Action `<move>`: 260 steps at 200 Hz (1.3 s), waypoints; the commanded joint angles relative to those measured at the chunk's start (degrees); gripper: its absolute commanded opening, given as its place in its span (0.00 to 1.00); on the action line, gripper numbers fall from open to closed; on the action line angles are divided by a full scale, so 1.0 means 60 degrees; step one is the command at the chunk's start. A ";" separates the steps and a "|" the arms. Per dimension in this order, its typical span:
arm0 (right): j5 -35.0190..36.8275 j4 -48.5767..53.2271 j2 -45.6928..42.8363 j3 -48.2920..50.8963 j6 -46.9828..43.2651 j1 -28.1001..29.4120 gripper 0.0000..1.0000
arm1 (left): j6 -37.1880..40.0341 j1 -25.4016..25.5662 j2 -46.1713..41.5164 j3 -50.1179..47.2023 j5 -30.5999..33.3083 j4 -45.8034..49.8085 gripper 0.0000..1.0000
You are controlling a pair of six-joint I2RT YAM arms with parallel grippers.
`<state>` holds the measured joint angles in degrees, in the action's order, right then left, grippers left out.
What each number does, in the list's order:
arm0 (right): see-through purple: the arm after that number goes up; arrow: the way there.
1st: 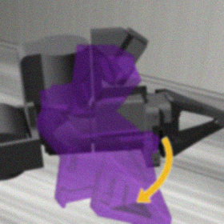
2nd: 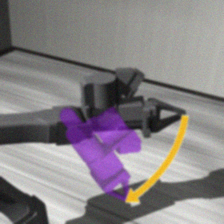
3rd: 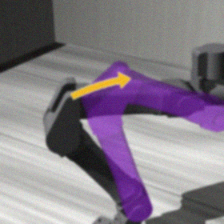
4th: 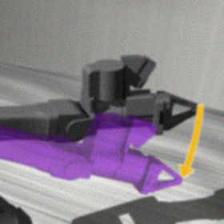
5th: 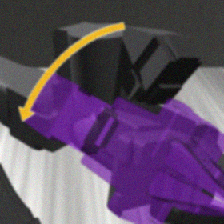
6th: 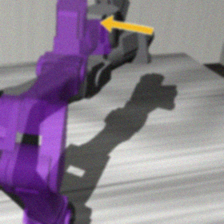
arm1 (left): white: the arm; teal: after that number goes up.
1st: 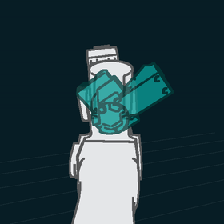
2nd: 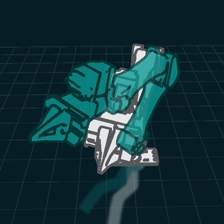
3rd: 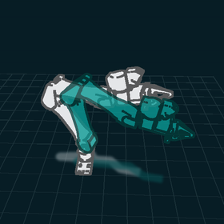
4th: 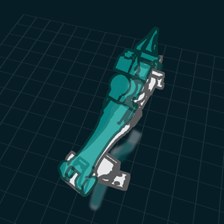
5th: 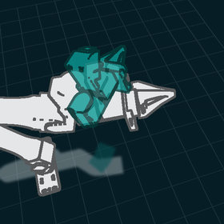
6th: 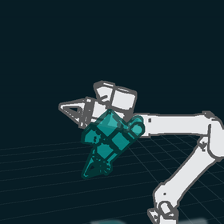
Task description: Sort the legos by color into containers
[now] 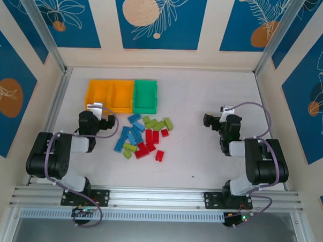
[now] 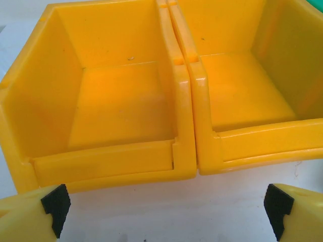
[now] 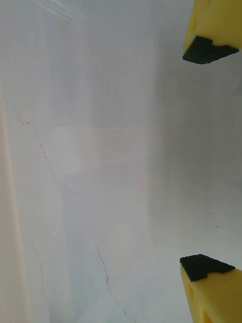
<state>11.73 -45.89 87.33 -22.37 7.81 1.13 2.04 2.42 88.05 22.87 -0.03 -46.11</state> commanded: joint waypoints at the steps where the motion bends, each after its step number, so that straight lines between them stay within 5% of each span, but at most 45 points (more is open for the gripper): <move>1: 0.0023 -0.0384 -0.0008 -0.0094 -0.0141 0.0032 1.00 | 0.0086 0.0033 -0.0012 0.0070 -0.0244 -0.0165 1.00; 117: -0.0162 -0.0403 -0.0102 -0.0084 -0.0096 -0.0048 0.99 | 0.0086 0.0042 -0.0026 0.0027 -0.0258 -0.0210 1.00; 144: 0.0649 0.3532 -0.2087 -0.1115 0.0341 0.0251 0.99 | -0.0093 0.0088 -0.0754 0.0055 0.0399 0.0376 1.00; 169: 0.0564 0.7818 -0.3900 -0.2640 0.2849 0.0420 1.00 | -0.1022 0.0276 -0.2613 0.0564 0.1553 0.3143 1.00; 197: -0.0736 1.1162 -0.4375 -0.4356 0.4426 0.0933 1.00 | -0.3715 0.0484 -0.4539 0.1519 0.1754 0.6861 1.00; 232: -0.1926 1.3060 -0.3759 -0.6042 0.4916 0.2626 0.99 | -0.6002 0.1154 -0.4978 0.3097 0.0769 1.1098 0.98; 260: -0.2245 1.4091 -0.2537 -0.7385 0.5079 0.4133 0.99 | -0.6534 0.2109 -0.4200 0.3886 0.0424 1.2716 0.89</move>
<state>3.20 26.46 67.18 -60.86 34.98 20.43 -29.65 10.94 59.09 43.09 5.96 12.23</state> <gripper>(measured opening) 0.992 0.907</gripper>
